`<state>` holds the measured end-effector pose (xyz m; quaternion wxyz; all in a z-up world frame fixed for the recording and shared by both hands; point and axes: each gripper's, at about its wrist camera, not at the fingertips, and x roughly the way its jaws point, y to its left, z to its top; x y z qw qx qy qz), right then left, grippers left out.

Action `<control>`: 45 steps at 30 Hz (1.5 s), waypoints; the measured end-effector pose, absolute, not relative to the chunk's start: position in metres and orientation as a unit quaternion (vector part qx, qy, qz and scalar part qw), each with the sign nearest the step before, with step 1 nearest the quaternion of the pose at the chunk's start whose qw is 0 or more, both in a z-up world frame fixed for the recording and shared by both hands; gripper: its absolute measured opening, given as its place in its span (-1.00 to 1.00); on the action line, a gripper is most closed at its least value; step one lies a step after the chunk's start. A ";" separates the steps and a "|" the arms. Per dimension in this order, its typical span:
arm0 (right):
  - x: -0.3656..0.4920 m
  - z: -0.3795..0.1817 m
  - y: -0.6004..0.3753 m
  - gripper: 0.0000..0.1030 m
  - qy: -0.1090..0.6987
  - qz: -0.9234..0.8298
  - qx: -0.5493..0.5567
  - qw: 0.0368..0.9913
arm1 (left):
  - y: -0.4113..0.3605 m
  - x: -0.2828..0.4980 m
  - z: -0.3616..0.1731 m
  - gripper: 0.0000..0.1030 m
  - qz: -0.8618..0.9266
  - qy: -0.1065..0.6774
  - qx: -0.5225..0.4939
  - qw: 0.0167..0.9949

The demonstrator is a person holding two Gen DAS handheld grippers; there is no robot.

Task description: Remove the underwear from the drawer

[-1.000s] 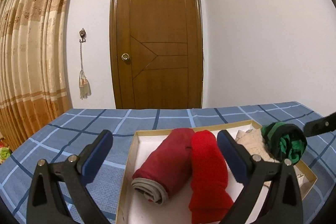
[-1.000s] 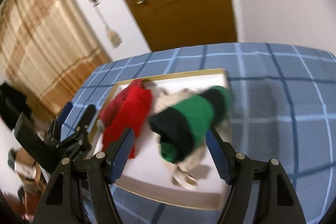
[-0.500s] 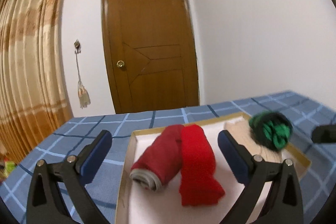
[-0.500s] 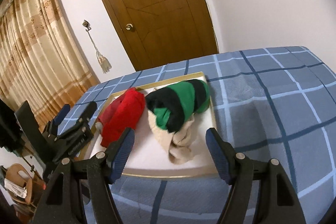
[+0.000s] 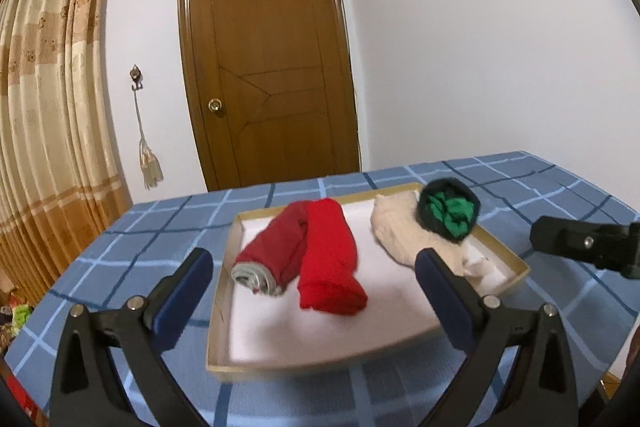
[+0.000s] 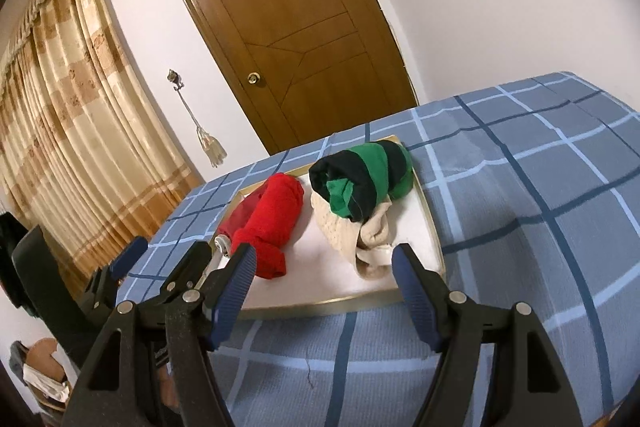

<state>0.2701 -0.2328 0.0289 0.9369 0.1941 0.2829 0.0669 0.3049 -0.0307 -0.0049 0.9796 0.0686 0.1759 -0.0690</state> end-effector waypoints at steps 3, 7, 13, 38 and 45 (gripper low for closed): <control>0.262 0.027 -0.233 0.40 0.282 0.065 0.198 0.937 | -0.030 0.295 -0.007 0.99 -0.071 0.185 0.067 0.978; 0.251 0.025 -0.232 0.40 0.278 0.065 0.196 0.938 | -0.030 0.283 -0.009 0.99 -0.076 0.200 0.056 0.975; 0.225 0.030 -0.225 0.40 0.257 0.049 0.167 0.951 | -0.031 0.262 -0.009 0.99 -0.071 0.201 0.062 0.975; 0.152 0.024 -0.227 0.40 0.237 0.034 0.158 0.958 | -0.021 0.182 -0.023 0.99 -0.072 0.223 0.052 0.971; 0.133 0.026 -0.231 0.40 0.234 0.032 0.157 0.959 | -0.019 0.165 -0.025 0.99 -0.076 0.227 0.050 0.970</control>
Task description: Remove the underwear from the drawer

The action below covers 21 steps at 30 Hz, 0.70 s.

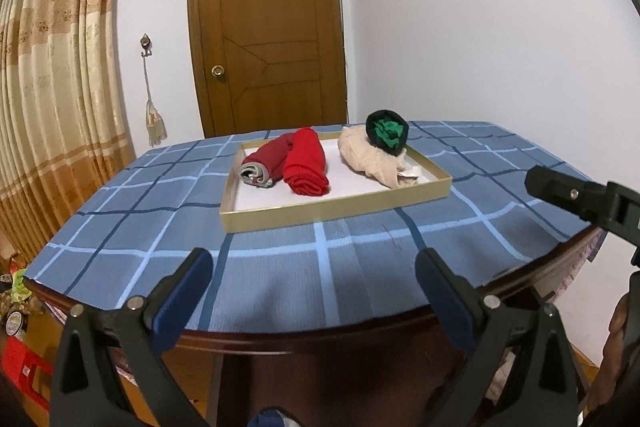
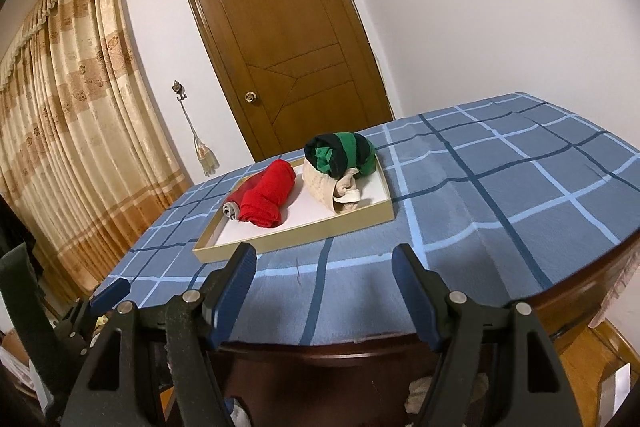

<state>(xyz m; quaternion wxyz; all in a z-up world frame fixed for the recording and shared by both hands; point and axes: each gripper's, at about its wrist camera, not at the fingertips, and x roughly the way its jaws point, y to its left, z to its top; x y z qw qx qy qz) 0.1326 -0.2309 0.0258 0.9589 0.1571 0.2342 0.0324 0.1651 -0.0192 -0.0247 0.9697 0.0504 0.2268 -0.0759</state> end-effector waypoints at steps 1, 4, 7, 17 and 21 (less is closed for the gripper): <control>0.130 0.026 -0.231 0.40 0.235 0.032 0.156 0.959 | -0.020 0.163 -0.025 0.99 -0.076 0.227 0.051 0.970; 0.121 0.024 -0.232 0.40 0.235 0.028 0.152 0.960 | -0.020 0.157 -0.027 0.99 -0.078 0.230 0.051 0.969; 0.113 0.020 -0.233 0.40 0.239 0.025 0.150 0.959 | -0.020 0.152 -0.029 0.99 -0.081 0.235 0.049 0.967; 0.091 0.008 -0.236 0.40 0.256 0.028 0.145 0.955 | -0.023 0.139 -0.046 0.99 -0.094 0.260 0.057 0.959; 0.083 0.000 -0.239 0.40 0.269 0.029 0.141 0.952 | -0.021 0.136 -0.057 0.99 -0.095 0.275 0.060 0.955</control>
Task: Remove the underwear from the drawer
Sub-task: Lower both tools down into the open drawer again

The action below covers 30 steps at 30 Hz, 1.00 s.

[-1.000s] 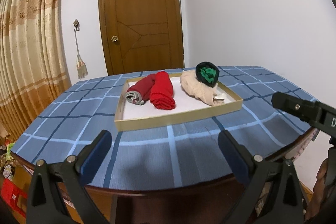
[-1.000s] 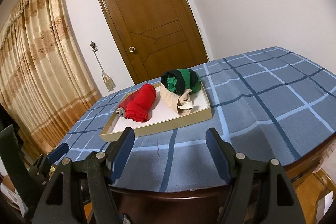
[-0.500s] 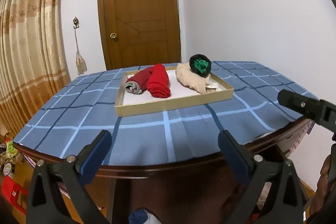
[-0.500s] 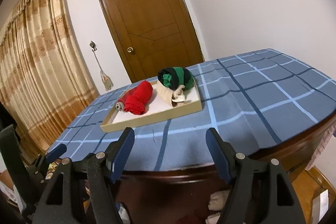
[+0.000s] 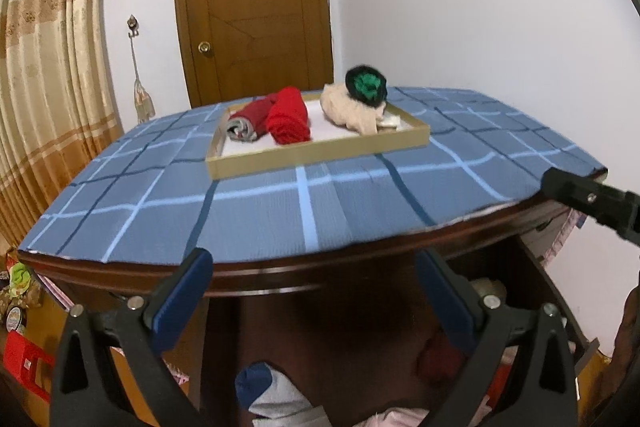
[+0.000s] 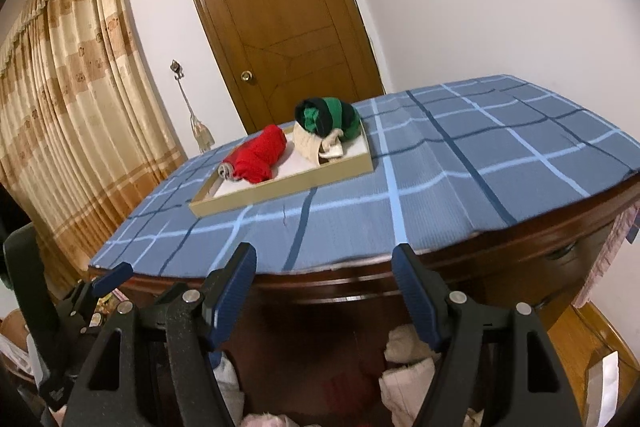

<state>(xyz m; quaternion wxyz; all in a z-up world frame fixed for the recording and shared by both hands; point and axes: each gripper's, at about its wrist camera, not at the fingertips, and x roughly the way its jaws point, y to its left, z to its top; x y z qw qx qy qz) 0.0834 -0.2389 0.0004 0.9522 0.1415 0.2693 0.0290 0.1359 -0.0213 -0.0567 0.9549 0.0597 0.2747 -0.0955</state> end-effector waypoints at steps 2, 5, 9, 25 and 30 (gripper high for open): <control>0.079 -0.003 -0.241 0.40 0.273 0.026 0.138 0.952 | -0.018 0.136 -0.064 0.99 -0.095 0.286 0.059 0.952; 0.075 -0.010 -0.245 0.40 0.284 0.025 0.139 0.948 | -0.013 0.137 -0.076 0.99 -0.095 0.306 0.055 0.946; 0.070 -0.025 -0.250 0.40 0.304 0.025 0.132 0.943 | -0.008 0.139 -0.091 0.99 -0.096 0.331 0.059 0.937; 0.091 -0.105 -0.236 0.40 0.479 0.180 0.148 0.846 | 0.028 0.150 -0.135 0.99 -0.118 0.439 0.118 0.883; 0.116 -0.128 -0.192 0.23 0.553 0.272 0.069 0.784 | 0.059 0.153 -0.120 0.99 -0.109 0.463 0.081 0.876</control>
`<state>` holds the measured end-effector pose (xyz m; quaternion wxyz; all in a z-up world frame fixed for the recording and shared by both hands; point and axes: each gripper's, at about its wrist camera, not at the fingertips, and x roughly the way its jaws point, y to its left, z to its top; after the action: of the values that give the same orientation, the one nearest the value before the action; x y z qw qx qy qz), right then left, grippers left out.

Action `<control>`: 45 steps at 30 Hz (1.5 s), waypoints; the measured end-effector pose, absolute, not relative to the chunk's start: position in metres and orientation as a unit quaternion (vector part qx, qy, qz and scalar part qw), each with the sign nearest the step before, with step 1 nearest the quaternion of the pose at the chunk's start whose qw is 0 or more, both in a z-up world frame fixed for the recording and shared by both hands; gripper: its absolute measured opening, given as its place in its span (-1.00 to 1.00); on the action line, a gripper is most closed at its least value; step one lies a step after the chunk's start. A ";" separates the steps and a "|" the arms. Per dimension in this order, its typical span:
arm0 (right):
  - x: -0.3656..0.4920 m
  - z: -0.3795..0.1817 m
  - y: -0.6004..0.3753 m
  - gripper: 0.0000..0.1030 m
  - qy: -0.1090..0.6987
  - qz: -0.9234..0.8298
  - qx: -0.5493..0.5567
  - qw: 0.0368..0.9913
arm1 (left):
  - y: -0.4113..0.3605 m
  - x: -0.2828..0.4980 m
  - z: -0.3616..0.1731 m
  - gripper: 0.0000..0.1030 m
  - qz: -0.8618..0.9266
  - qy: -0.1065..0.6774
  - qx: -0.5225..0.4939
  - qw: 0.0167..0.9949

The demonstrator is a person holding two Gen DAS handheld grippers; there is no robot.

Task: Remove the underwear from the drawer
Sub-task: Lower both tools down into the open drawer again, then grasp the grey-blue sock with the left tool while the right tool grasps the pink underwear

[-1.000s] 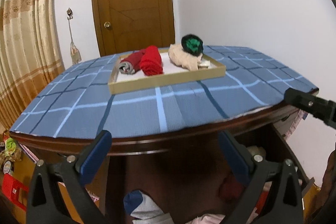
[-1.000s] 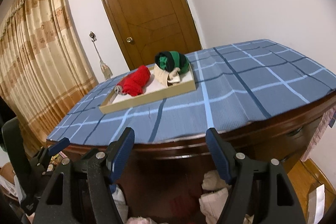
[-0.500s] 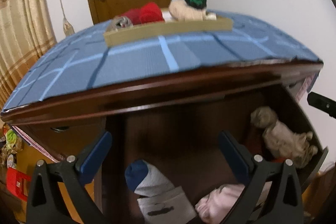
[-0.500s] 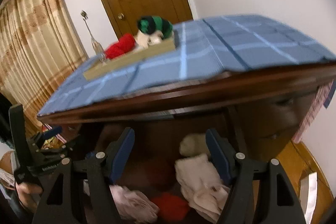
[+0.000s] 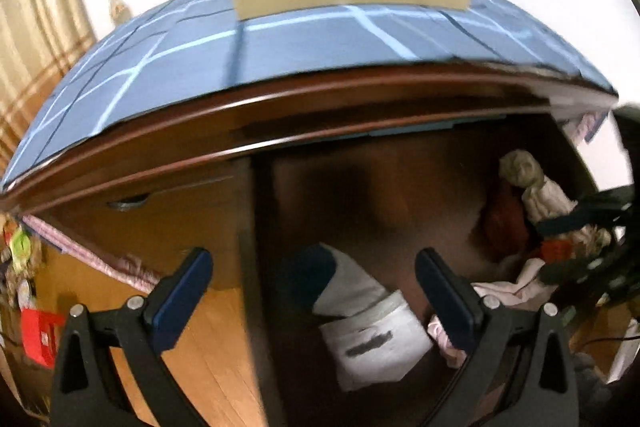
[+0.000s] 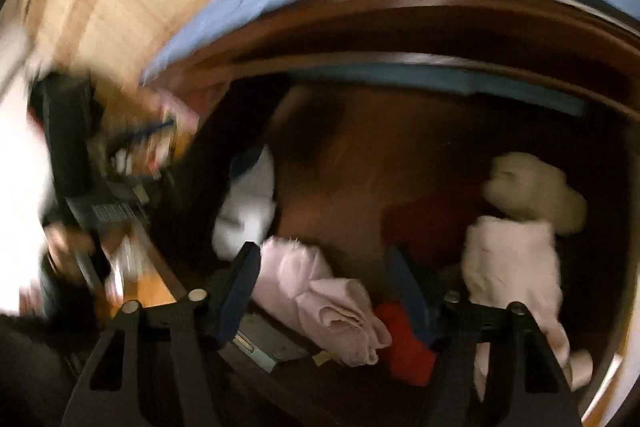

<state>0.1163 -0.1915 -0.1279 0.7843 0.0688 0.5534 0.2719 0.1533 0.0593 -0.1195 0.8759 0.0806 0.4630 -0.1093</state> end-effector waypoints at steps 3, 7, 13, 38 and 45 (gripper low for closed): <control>0.131 -0.146 -0.171 0.04 0.593 0.299 0.029 0.747 | 0.076 0.155 -0.109 0.99 -0.106 0.473 0.048 0.873; 0.141 -0.168 -0.149 -0.03 0.626 0.329 -0.005 0.707 | 0.081 0.157 -0.105 0.99 -0.099 0.481 0.036 0.870; 0.142 -0.200 -0.129 -0.12 0.675 0.343 -0.038 0.652 | 0.059 0.160 -0.117 0.99 -0.125 0.515 0.044 0.847; 0.136 -0.172 -0.212 -0.53 0.589 0.267 0.122 0.753 | -0.022 0.170 -0.214 0.94 -0.087 0.684 0.185 0.700; 0.153 -0.170 -0.204 -0.52 0.564 0.236 0.162 0.775 | -0.045 0.172 -0.231 0.90 -0.076 0.693 0.226 0.681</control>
<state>0.1527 -0.2044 -0.1699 0.7748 0.1617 0.5636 0.2364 0.1717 -0.0450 -0.2311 0.6808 0.2257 0.6926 -0.0762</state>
